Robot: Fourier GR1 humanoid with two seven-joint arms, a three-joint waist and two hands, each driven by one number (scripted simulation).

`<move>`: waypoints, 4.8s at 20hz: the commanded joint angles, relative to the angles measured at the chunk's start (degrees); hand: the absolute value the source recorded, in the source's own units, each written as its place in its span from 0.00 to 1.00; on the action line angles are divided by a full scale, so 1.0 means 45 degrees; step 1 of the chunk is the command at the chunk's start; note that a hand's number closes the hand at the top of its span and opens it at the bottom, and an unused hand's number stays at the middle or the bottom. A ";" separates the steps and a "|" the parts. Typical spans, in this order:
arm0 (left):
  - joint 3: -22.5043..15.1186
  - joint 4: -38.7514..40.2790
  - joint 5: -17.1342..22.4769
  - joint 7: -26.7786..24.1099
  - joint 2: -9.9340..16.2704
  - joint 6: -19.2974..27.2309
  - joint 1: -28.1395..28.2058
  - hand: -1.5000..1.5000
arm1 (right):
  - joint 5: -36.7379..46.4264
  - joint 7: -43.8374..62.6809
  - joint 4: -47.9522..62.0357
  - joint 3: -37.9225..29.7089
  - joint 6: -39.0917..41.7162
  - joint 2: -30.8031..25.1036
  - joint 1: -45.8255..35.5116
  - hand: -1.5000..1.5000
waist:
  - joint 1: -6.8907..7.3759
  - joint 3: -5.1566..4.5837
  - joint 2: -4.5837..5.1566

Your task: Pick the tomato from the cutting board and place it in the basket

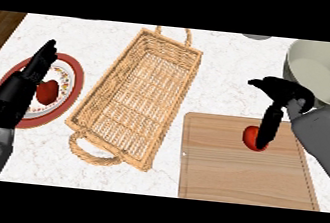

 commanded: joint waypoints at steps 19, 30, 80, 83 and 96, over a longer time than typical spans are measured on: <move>0.1812 0.0653 -0.0585 -0.0141 -0.0778 -0.1754 -0.0492 0.50 | 0.5146 -0.2365 0.0894 -0.2270 -0.0283 0.2165 0.2529 0.00 | -0.0004 0.0001 0.0011; 0.1569 -0.0082 -0.1985 -0.0216 -0.1876 -0.1511 0.0174 0.50 | 0.7047 -0.3044 0.1461 -0.3200 -0.0180 0.3201 0.3216 0.00 | 0.0014 0.0002 0.0011; 0.2359 -0.0136 -0.2757 0.0015 -0.2535 -0.2105 0.0058 0.50 | 0.9875 -0.3260 -0.9992 -0.5480 -0.6698 0.4572 0.4521 1.00 | -0.0184 -0.0010 -0.0061; 0.2297 -0.0135 -0.2766 0.0127 -0.2636 -0.2113 0.0005 0.50 | 0.9544 -0.1531 -1.1006 -0.5243 -0.4949 0.4724 0.2600 1.00 | -0.0074 -0.0016 -0.0065; 0.2401 -0.0865 -0.2551 0.0450 -0.2369 -0.2629 -0.0009 0.50 | 0.9021 0.1334 -0.4666 -0.5415 -0.4082 0.7498 -0.5525 1.00 | 0.0300 -0.0014 0.0003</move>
